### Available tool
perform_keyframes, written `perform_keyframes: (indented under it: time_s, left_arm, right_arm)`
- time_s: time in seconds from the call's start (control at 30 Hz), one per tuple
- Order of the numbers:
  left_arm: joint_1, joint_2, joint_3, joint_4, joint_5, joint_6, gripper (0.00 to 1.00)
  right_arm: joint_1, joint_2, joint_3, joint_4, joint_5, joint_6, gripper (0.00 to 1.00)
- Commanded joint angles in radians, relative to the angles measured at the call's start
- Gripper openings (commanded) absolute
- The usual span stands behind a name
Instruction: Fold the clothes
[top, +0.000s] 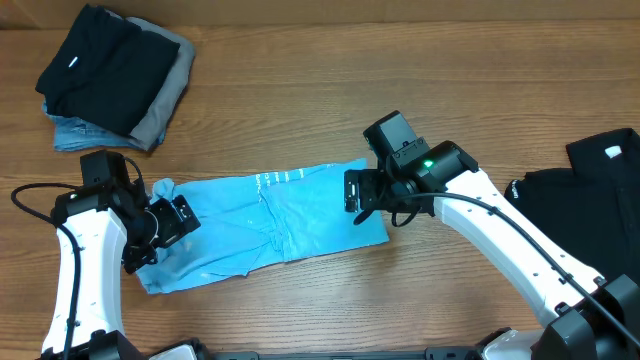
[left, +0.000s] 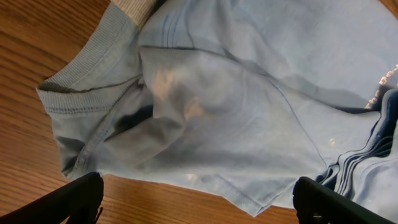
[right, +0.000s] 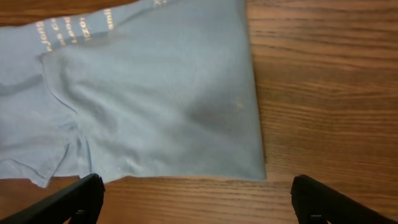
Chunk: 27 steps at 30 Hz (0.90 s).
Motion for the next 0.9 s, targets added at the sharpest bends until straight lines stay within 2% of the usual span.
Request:
perform_keyframes:
  time_s: [0.0, 0.07, 0.13, 0.2, 0.37, 0.53, 0.7, 0.73, 0.8, 0.87]
  left_arm:
    - [0.009, 0.000, -0.045, 0.009, -0.017, -0.007, 1.00]
    - [0.011, 0.000, -0.094, 0.040, -0.058, -0.036, 1.00]
    - [0.024, 0.000, -0.146, 0.083, -0.134, -0.114, 1.00]
    - [0.051, 0.000, -0.183, 0.145, -0.146, -0.119, 1.00]
    - [0.121, 0.000, -0.194, 0.306, -0.034, 0.061, 1.00]
    - [0.135, 0.000, -0.194, 0.391, -0.048, 0.065, 1.00]
    - [0.135, 0.000, -0.195, 0.418, -0.156, 0.066, 1.00]
    - [0.137, 0.000, -0.195, 0.436, -0.122, 0.084, 1.00]
    - [0.141, 0.004, -0.195, 0.468, -0.013, 0.216, 1.00]
    - [0.153, 0.021, -0.194, 0.467, 0.037, 0.273, 1.00]
  right_arm:
    - [-0.006, -0.005, 0.013, -0.019, 0.026, -0.008, 1.00]
    - [-0.002, -0.005, 0.013, -0.032, 0.042, -0.007, 1.00]
    - [-0.002, -0.005, 0.013, -0.047, 0.061, -0.006, 1.00]
    - [-0.007, -0.005, 0.013, -0.056, 0.064, 0.001, 1.00]
    - [-0.038, -0.005, 0.013, -0.056, 0.007, 0.004, 1.00]
    - [-0.054, -0.005, 0.013, -0.062, 0.001, -0.005, 1.00]
    - [-0.053, -0.005, 0.013, -0.074, 0.001, -0.004, 1.00]
    - [-0.053, -0.005, 0.013, -0.069, 0.001, -0.004, 1.00]
    - [-0.053, -0.005, 0.013, -0.065, 0.001, -0.004, 1.00]
    - [-0.053, -0.005, 0.013, -0.066, 0.001, -0.004, 1.00]
